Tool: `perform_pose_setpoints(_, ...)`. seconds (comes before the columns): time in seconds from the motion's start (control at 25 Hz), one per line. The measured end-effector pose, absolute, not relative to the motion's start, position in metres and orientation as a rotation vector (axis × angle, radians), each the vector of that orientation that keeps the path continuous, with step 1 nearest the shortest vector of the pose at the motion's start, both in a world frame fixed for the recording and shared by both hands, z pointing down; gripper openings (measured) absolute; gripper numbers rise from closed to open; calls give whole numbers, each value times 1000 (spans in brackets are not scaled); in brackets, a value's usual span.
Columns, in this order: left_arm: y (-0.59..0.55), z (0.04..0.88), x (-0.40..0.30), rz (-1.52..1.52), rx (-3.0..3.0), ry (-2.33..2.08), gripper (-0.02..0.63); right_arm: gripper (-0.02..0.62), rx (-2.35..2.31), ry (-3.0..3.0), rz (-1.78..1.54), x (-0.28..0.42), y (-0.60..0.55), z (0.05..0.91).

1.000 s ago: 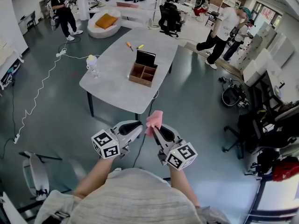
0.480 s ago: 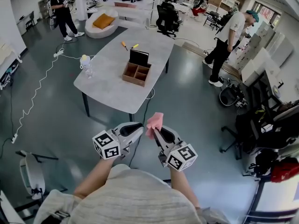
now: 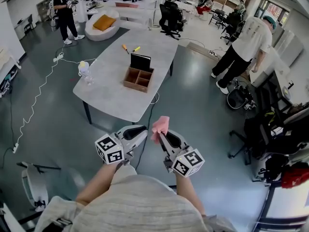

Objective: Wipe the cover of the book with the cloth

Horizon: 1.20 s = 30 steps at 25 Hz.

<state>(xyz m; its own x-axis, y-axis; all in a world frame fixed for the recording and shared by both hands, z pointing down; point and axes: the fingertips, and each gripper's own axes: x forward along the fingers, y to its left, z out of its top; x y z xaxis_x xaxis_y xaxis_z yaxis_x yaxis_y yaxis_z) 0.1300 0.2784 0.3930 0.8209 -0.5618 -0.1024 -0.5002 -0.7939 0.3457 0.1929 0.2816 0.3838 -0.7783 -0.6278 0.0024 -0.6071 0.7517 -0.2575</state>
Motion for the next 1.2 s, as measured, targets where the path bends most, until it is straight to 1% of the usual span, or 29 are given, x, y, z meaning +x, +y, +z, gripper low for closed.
perform_pose_setpoints(0.24, 224, 400, 110, -295, 2707, -803, 55, 49, -1038, 2858, -387, 176, 229, 393)
perform_pose_setpoints(0.88, 0, 402, 7, -229, 2745, -746, 55, 49, -1118, 2857, -395, 72, 14, 395)
perform_pose_setpoints(1.0, -29, 404, -15, -228, 2747, -740, 57, 49, -1159, 2857, -407, 56, -10, 399)
perform_pose_setpoints(1.2, -59, 412, -22, -221, 2763, -707, 55, 49, -1196, 2891, -413, 43, -31, 406)
